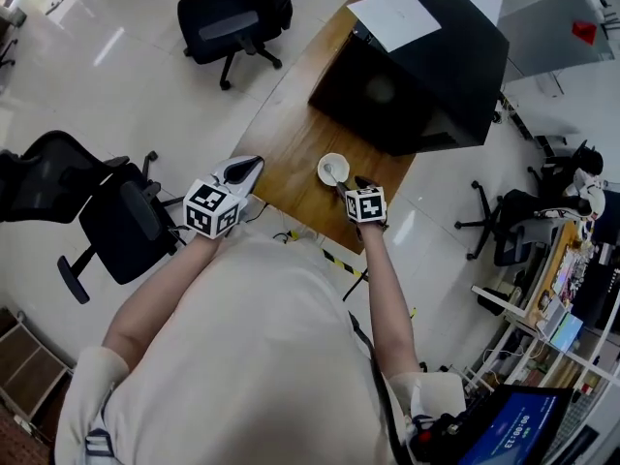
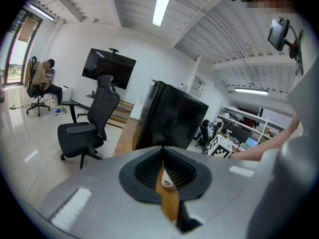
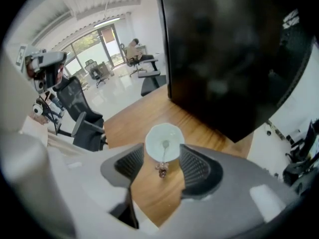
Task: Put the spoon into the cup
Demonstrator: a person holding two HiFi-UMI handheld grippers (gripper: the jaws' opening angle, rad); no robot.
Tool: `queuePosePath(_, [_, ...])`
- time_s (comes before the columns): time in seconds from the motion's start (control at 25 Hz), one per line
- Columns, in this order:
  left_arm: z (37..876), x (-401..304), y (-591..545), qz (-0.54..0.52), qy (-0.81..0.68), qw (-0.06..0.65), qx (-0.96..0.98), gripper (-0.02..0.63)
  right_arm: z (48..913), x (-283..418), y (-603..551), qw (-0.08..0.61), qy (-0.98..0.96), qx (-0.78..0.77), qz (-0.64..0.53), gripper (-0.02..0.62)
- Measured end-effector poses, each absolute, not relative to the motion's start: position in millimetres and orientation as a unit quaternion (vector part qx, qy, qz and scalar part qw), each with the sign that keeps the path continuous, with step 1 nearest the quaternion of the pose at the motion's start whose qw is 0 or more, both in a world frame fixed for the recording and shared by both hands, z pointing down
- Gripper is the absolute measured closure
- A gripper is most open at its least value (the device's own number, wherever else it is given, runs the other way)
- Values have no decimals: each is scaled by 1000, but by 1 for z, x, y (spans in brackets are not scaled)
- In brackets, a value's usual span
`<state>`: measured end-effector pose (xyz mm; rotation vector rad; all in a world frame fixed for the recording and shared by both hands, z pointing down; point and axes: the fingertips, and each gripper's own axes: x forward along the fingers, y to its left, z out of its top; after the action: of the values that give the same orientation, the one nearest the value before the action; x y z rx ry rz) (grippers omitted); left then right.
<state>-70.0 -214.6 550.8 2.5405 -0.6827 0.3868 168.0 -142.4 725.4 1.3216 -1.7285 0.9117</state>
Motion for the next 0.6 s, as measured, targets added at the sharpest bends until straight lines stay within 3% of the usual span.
queuePosePath(0.16, [549, -83, -222, 144, -219, 231, 937, 604, 686, 160, -148, 301, -676, 583, 335, 376])
queuePosePath(0.36, [540, -83, -231, 144, -174, 214, 950, 604, 589, 148, -157, 136, -680, 663, 282, 377])
queuePosePath(0.6, [537, -82, -243, 147, -119, 209, 960, 604, 504, 118, -156, 12, -678, 706, 202, 399])
